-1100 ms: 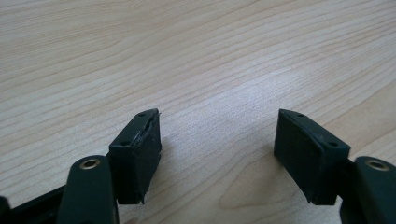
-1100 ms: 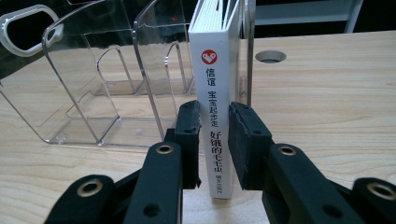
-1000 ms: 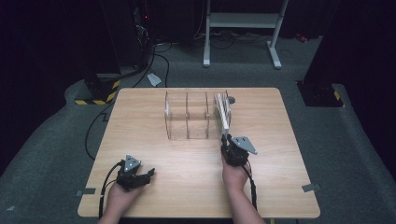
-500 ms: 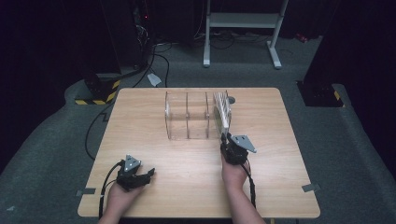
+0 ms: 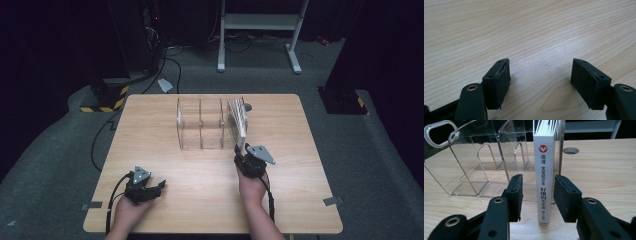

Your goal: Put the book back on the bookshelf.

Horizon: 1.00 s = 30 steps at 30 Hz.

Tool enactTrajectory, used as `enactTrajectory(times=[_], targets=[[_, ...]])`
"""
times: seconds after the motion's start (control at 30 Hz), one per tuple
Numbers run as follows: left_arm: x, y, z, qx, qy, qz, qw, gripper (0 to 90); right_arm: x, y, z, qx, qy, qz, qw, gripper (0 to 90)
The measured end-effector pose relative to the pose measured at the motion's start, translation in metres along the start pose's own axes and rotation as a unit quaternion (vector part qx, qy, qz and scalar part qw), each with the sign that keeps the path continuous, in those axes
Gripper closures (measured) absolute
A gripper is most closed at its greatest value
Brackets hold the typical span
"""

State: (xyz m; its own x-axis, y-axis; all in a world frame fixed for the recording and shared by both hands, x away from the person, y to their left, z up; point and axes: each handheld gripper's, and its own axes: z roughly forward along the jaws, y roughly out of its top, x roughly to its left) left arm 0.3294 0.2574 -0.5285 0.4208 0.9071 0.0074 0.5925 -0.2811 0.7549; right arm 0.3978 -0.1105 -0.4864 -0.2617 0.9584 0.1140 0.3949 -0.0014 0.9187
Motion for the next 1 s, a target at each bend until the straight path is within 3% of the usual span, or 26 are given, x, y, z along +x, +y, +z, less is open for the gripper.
enactTrajectory(times=[0.77, 1.0], targets=[[0.000, 0.000, 0.000, 0.000, 0.000, 0.000, 1.0000, 31.9, -0.003, -0.002, -0.007, 0.017, 0.020, -0.026, 0.9993, 38.3], [0.000, 0.000, 0.000, -0.001, 0.002, 0.000, 1.0000, 31.9, -0.013, -0.007, -0.018, 0.021, 0.027, -0.037, 0.9987, 34.5]])
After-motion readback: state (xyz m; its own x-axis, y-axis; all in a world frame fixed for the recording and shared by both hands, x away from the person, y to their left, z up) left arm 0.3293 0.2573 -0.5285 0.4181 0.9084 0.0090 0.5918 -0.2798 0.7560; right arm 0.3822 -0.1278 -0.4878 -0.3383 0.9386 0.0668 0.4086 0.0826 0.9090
